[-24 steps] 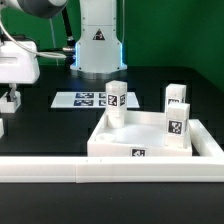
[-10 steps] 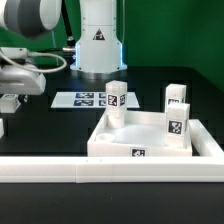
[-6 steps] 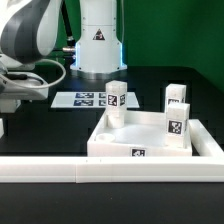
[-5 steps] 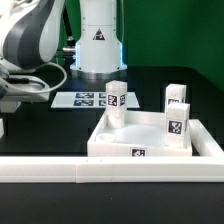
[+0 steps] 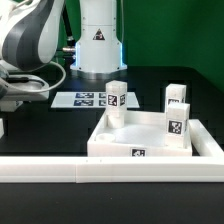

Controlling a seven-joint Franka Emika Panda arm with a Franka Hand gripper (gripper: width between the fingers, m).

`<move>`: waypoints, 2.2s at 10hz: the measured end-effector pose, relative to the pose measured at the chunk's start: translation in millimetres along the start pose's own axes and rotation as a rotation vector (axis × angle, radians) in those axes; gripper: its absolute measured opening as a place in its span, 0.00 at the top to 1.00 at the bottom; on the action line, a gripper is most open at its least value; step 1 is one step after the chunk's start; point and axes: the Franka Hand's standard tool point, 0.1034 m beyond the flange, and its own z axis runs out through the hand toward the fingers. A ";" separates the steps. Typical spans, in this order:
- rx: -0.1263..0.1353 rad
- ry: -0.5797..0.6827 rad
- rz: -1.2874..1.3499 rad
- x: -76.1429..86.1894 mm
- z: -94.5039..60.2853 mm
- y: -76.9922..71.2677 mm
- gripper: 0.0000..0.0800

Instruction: Assemble square table

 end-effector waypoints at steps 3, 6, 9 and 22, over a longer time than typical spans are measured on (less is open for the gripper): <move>0.003 -0.004 0.002 -1.0 2.4 0.8 0.65; 0.003 -0.004 0.002 -1.0 2.4 0.8 0.64; 0.013 -0.013 -0.008 -9.2 -21.8 -15.5 0.64; -0.007 0.360 -0.010 -11.5 -96.1 -65.7 0.64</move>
Offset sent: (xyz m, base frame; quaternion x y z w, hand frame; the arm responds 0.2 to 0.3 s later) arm 0.0000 0.0000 0.0000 0.0000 0.0000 0.0000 1.0000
